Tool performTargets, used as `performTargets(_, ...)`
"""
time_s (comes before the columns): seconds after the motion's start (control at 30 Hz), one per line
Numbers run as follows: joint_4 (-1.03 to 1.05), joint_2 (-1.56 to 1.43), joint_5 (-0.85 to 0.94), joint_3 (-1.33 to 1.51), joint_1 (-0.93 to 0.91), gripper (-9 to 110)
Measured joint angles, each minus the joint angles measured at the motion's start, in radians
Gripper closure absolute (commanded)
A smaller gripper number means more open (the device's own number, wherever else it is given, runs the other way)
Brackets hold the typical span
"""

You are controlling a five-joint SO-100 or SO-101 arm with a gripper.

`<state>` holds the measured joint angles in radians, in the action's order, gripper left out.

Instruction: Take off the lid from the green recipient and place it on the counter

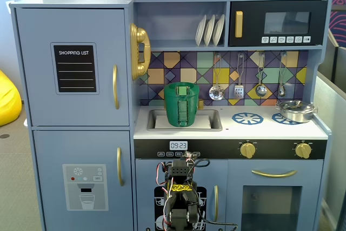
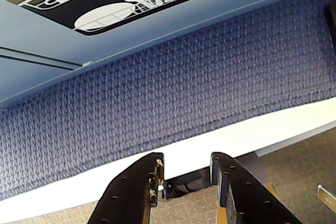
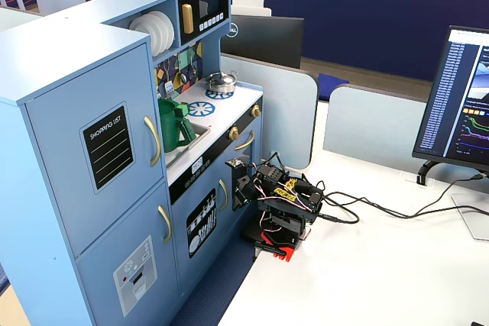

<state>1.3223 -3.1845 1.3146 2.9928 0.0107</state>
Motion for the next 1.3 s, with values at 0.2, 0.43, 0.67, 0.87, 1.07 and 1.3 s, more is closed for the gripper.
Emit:
performTargets(0.2,0.021,0.000,0.172,-0.003,0.008,101)
performTargets(0.43,0.025,0.000,0.242,0.008,0.002,101)
performTargets(0.67,-0.239,0.009,0.296,0.009,-0.035,101)
performTargets(0.87,-0.658,0.120,0.339,-0.117,-0.028,101)
performTargets(1.07,-0.699,0.232,0.433,-0.364,-0.006,95)
performTargets(1.3,-0.707,0.350,0.472,-0.598,-0.003,83)
